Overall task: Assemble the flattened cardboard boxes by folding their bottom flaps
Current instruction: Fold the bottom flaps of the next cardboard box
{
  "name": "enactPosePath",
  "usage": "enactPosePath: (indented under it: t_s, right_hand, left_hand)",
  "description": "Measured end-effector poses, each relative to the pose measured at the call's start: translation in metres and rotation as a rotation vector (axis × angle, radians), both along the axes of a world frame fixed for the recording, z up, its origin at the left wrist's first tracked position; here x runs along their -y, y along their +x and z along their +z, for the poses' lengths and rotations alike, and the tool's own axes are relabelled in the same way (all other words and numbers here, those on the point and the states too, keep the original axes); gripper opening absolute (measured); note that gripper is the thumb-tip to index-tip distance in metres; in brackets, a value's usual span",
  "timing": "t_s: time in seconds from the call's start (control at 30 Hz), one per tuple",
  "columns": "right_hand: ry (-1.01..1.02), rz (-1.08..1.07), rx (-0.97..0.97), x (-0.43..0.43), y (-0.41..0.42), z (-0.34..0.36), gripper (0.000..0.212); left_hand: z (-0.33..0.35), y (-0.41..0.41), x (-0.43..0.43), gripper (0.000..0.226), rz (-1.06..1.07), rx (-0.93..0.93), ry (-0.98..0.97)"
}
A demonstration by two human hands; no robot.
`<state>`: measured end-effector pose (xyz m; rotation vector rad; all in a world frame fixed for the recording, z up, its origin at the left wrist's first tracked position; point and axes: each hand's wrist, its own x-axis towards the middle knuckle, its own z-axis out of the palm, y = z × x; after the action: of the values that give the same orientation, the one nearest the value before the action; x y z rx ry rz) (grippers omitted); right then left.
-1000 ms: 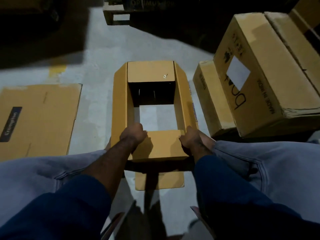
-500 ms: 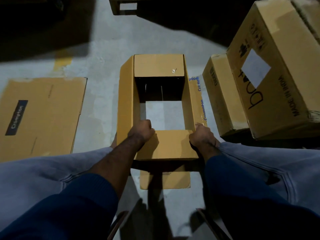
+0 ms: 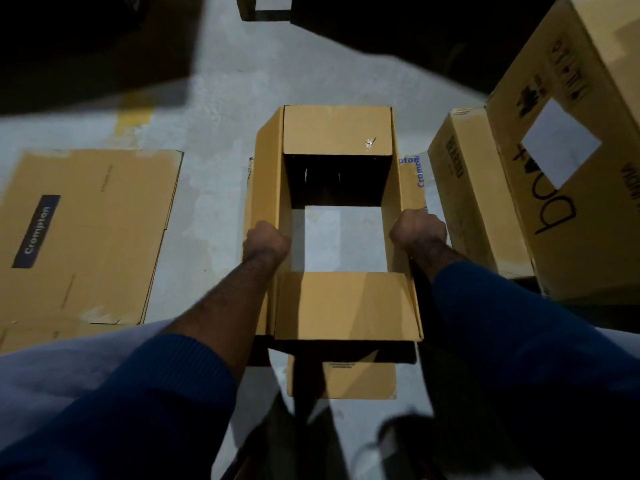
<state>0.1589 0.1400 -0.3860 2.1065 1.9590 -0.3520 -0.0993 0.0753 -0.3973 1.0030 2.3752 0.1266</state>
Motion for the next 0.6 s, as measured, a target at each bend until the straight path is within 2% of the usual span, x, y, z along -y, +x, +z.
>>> enactPosePath:
  t_s: [0.07, 0.2, 0.6]
  right_hand:
    - [0.017, 0.006, 0.009, 0.0, -0.001, -0.006, 0.028]
    - [0.067, -0.02, 0.013, 0.003, 0.004, -0.01, 0.033]
    - [0.079, 0.018, 0.077, 0.007, 0.0, -0.012, 0.037]
  left_hand:
    - [-0.009, -0.006, -0.002, 0.034, -0.086, 0.005, -0.029]
    - [-0.017, -0.007, -0.004, 0.028, -0.133, 0.07, -0.018]
    - [-0.028, -0.018, -0.002, 0.033, -0.075, 0.06, 0.069]
